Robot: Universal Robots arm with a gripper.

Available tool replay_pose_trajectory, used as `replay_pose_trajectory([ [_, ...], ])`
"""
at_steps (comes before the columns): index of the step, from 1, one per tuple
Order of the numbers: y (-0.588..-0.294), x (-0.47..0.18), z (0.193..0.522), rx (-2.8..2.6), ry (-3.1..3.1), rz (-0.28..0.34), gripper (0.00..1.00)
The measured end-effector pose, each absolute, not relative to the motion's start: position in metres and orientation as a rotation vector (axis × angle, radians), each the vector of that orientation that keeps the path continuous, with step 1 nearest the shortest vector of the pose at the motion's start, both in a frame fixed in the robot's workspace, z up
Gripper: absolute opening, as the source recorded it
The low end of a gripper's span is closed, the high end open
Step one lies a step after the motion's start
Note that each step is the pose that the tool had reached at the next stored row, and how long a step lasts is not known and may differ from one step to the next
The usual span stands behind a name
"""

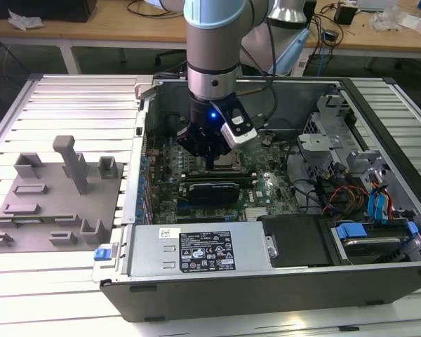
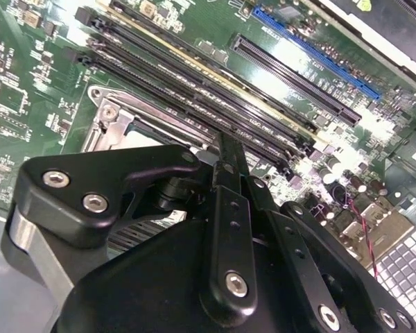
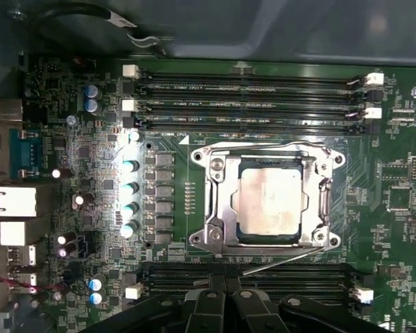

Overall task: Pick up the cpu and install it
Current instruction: 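Install the second cpu locking lever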

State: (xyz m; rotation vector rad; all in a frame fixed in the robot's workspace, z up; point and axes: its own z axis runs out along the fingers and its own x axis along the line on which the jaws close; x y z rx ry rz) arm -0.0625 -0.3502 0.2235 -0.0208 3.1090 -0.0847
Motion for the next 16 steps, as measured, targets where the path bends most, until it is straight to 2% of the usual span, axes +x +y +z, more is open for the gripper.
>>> replay_pose_trajectory([
  [10, -0.3542, -0.0648, 0.2199, -0.008, 3.108, -0.081, 0.11],
  [16, -0.3566, -0.0677, 0.2173, -0.007, 3.103, -0.049, 0.11],
])
